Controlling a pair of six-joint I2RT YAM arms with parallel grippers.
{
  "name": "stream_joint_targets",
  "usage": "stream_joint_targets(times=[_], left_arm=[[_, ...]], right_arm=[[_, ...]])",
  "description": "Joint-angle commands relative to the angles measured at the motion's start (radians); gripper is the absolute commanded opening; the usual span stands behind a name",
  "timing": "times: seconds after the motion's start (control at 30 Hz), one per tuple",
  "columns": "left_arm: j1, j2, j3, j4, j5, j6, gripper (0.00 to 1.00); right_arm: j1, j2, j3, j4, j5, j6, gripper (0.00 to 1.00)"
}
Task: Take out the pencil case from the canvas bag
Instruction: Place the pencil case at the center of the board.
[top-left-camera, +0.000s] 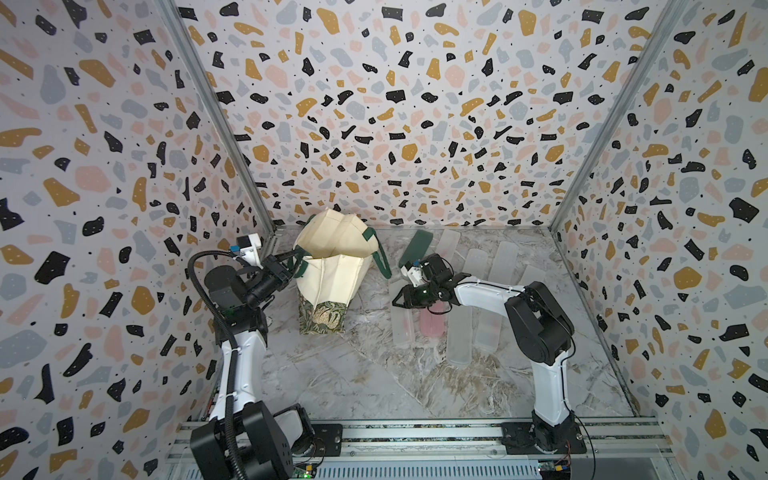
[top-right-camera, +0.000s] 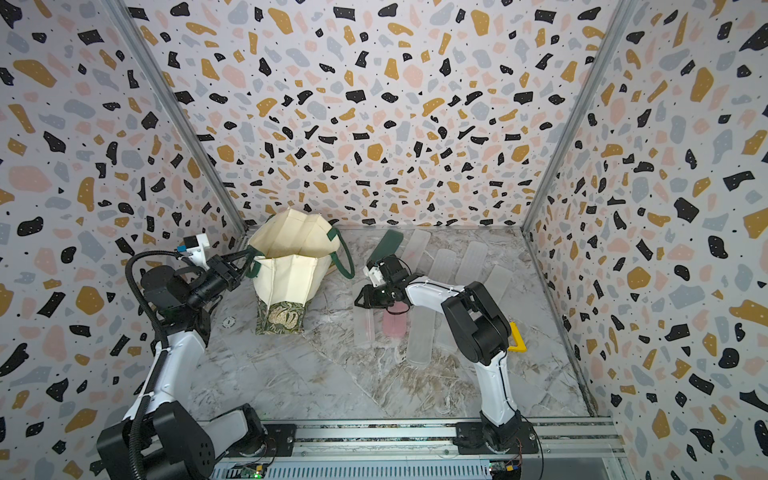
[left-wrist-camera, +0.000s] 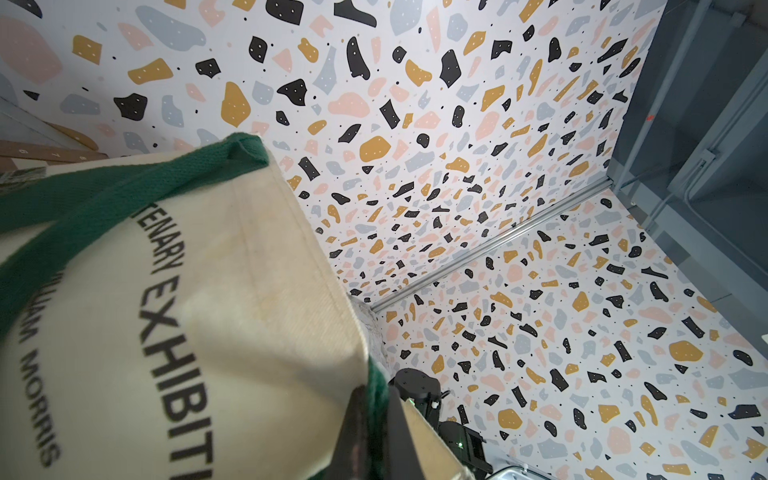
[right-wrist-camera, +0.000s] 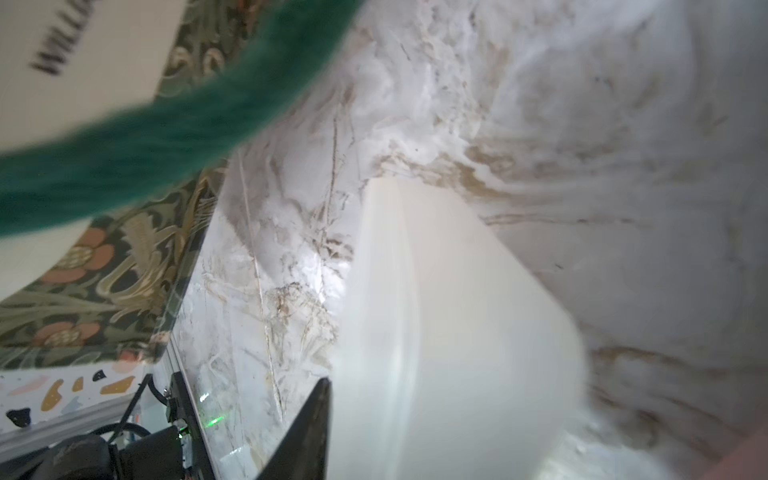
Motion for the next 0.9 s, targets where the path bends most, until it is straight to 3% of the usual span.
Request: stream_joint_targets(times=[0.0, 0.37, 0.67, 0.87], left_arm=[[-0.003, -0.052, 0.019, 0.034, 0.026, 0.030, 0.00], [-0.003, -0.155, 0.053, -0.150, 0.067, 0.145, 0.00], [-0.003, -0.174, 0.074, -0.182, 0.085, 0.149, 0.00], [-0.003, -0.204, 0.062, -0.167, 0.096, 0.142, 0.00]], right_arm=[[-0.009, 0.004, 0.065, -0.050, 0.031, 0.003, 0.46], [-0.011, -0.064, 0.076, -0.041, 0.084, 0.066, 0.77], [-0.022, -0.289, 0.066, -0.128, 0.219, 0.124, 0.93], [-0.055, -0.405, -0.002, -0.078, 0.195, 0.219, 0.98]])
